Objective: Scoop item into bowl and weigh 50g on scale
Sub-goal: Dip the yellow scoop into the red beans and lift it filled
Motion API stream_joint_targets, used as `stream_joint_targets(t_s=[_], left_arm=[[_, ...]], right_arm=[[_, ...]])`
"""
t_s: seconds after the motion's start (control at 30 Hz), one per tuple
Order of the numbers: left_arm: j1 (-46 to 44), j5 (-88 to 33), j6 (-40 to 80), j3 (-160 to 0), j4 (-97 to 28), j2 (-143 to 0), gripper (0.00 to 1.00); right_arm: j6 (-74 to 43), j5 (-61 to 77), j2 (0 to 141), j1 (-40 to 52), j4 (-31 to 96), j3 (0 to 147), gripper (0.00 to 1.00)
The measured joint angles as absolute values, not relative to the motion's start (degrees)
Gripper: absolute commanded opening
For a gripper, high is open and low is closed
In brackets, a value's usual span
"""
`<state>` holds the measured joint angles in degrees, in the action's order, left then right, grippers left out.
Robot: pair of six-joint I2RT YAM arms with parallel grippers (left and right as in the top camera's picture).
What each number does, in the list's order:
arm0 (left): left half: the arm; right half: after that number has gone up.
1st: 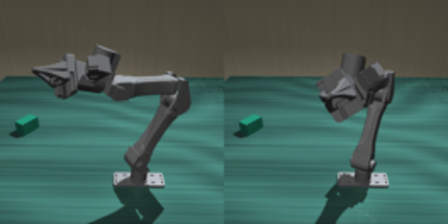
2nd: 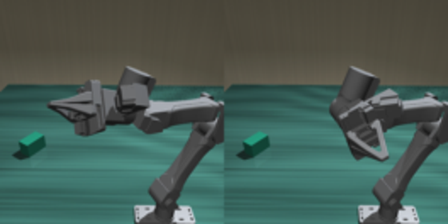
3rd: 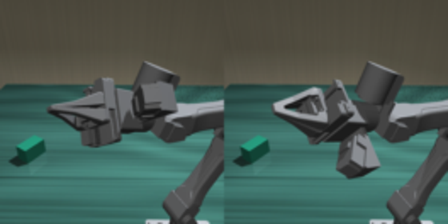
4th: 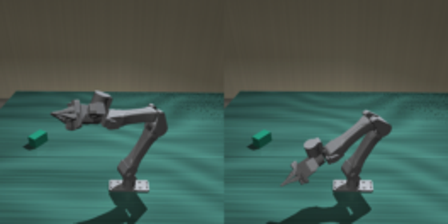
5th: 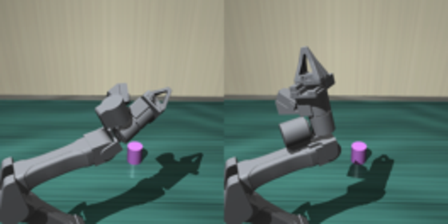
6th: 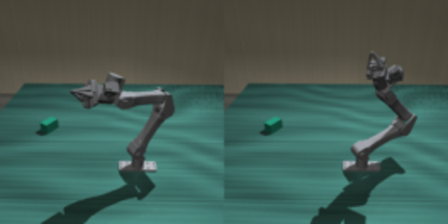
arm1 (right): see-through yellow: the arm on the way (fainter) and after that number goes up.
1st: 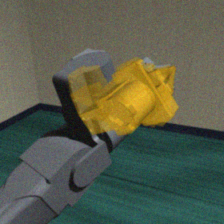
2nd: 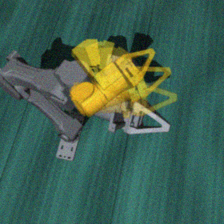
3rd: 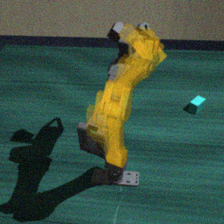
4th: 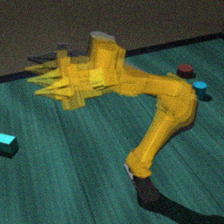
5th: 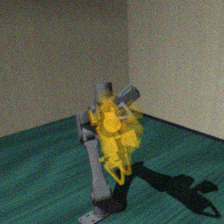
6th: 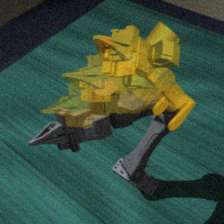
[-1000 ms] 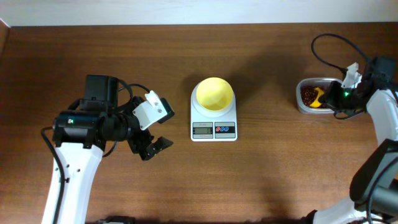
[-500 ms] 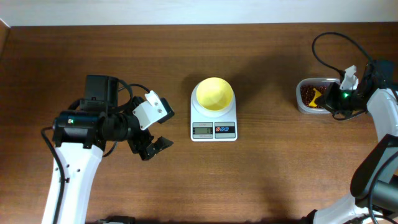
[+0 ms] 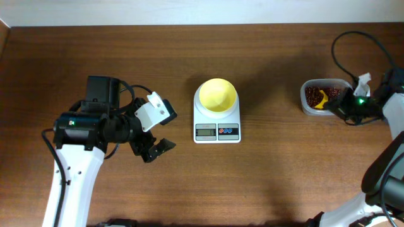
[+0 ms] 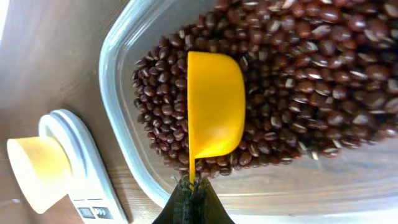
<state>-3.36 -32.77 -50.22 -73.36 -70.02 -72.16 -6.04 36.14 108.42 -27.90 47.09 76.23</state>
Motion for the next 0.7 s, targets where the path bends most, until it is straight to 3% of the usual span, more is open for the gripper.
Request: stream_joint_targets(t_s=[0.7], left_arm=[[-3.4, -32.8, -50.2, -73.4, -70.0, -72.2, 0.99]], right_arm=[[-2.7, 48.5, 109.1, -35.4, 47.6, 75.7, 0.04]])
